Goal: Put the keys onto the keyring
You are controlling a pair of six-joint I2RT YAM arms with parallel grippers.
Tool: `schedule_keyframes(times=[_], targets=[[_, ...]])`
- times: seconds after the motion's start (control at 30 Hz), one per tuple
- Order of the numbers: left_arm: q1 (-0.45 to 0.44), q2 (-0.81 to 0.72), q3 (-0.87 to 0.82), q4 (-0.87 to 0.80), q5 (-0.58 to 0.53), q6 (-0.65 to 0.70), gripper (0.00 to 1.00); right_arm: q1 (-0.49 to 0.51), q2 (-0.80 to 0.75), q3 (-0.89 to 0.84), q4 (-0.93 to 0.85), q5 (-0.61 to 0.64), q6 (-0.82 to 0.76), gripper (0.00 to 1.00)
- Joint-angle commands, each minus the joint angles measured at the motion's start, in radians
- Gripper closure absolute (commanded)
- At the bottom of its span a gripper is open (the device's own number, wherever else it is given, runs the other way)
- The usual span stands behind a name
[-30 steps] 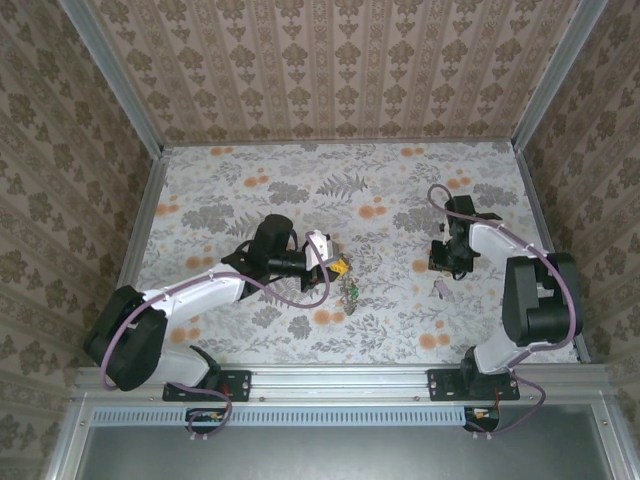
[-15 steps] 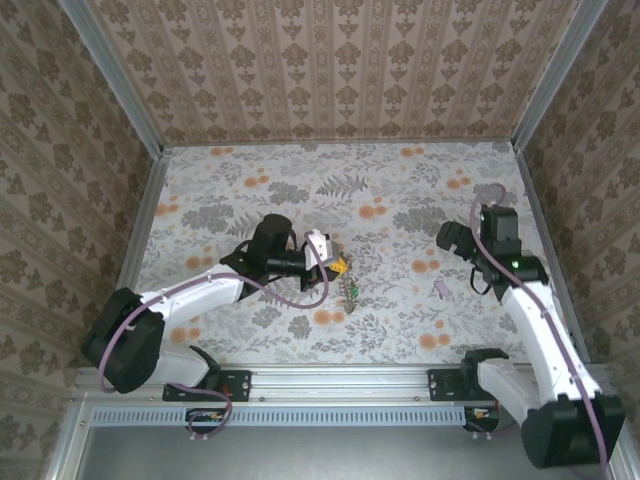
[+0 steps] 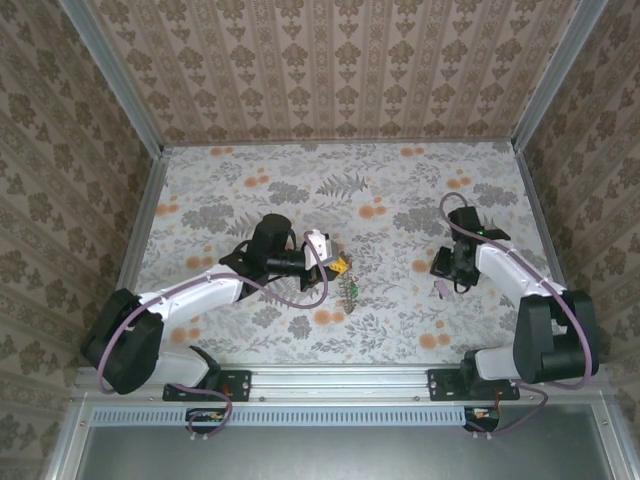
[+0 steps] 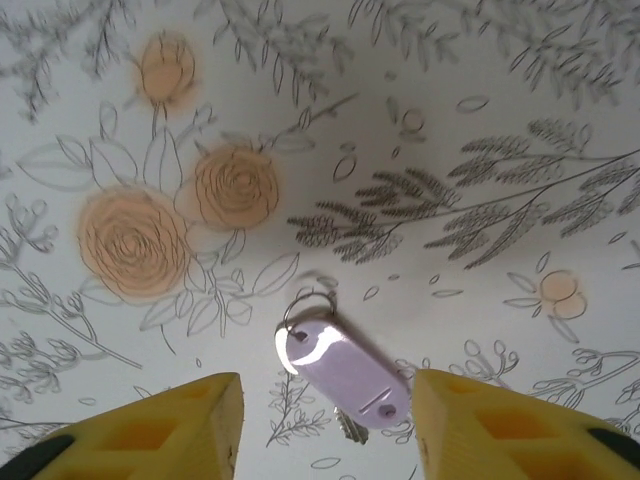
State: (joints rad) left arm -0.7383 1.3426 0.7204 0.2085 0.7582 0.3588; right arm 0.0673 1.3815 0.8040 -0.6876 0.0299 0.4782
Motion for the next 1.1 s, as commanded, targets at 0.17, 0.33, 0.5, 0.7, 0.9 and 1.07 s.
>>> schedule_keyframes(times=[0.17, 0.33, 0.5, 0.7, 0.9, 1.07], targets=[[-0.003, -0.027, 0.013, 0.000, 0.009, -0.017, 1.00, 0.064, 0.148, 0.100, -0.069, 0.106, 0.002, 0.60], [-0.004, -0.020, 0.017, 0.000, 0.008, -0.015, 1.00, 0.087, 0.206, 0.125, -0.075, 0.127, 0.002, 0.63], [-0.003, -0.017, 0.018, 0.000, 0.009, -0.015, 1.00, 0.092, 0.229, 0.138, -0.079, 0.134, 0.002, 0.67], [-0.003, -0.014, 0.019, -0.002, 0.007, -0.009, 1.00, 0.103, 0.246, 0.141, -0.095, 0.145, 0.006, 0.67], [-0.003, -0.013, 0.026, -0.016, 0.009, 0.000, 1.00, 0.109, 0.262, 0.136, -0.087, 0.145, 0.007, 0.68], [-0.003, -0.013, 0.027, -0.018, 0.012, 0.002, 1.00, 0.113, 0.268, 0.146, -0.086, 0.145, -0.001, 0.73]])
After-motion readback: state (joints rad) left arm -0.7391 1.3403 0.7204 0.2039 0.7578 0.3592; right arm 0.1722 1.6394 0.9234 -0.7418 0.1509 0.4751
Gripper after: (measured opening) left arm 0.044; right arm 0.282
